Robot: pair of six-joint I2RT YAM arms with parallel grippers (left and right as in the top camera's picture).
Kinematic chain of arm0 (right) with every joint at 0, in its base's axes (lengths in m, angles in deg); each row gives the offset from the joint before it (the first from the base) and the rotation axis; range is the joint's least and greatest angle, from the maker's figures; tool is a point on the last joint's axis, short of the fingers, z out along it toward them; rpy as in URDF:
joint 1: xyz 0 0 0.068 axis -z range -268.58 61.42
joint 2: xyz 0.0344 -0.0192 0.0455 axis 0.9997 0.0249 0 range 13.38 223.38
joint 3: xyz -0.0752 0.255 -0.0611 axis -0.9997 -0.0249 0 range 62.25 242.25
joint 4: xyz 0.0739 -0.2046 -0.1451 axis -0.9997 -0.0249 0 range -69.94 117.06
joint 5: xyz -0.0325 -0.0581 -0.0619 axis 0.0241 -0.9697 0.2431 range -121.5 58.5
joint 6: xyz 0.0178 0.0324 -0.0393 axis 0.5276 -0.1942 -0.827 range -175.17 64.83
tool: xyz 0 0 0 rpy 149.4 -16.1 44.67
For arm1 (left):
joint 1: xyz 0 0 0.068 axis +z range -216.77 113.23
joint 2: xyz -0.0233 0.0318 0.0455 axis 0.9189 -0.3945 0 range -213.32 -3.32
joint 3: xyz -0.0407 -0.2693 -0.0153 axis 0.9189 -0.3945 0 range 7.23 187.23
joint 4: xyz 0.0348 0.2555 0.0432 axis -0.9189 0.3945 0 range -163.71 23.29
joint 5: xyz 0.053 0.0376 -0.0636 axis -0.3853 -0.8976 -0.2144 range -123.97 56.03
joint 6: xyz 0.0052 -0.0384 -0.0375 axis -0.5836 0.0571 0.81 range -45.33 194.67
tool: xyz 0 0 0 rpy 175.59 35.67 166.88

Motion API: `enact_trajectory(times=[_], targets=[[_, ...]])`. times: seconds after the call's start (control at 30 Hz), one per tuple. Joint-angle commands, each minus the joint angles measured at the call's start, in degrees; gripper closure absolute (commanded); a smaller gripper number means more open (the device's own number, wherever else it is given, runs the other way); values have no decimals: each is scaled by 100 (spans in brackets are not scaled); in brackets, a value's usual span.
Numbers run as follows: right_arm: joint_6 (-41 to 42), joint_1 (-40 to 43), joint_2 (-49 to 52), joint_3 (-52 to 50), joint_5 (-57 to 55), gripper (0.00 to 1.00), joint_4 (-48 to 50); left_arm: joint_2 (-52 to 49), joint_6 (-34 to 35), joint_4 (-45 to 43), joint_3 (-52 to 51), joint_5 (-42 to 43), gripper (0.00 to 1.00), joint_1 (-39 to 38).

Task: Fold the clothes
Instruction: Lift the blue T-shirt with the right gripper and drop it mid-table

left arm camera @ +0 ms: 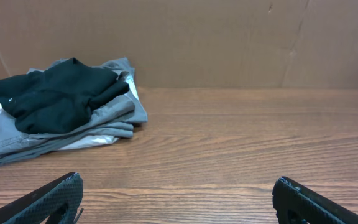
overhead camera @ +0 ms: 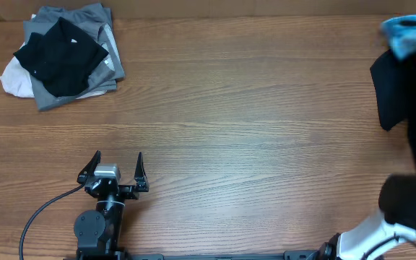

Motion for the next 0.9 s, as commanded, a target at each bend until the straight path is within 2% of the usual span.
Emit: enact_trajectory(times=[0.0, 0.1, 0.23, 0.4, 0.6, 0.87], targets=[[240, -57, -802, 201, -85, 96, 46, 48, -127, 4, -22, 59, 0, 31], [260, -125, -1327, 201, 20, 96, 55, 48, -127, 4, -22, 59, 0, 31], [264, -415, -1888, 201, 706, 96, 39, 48, -127, 4, -22, 59, 0, 31], [479, -1252, -2247, 199, 1375, 96, -96, 50, -127, 4, -22, 59, 0, 31], [570, -2706, -2002, 192, 1556, 96, -162, 48, -127, 4, -22, 59, 0, 31], [798, -4395, -879, 192, 2326, 96, -129, 48, -127, 4, -22, 59, 0, 31]])
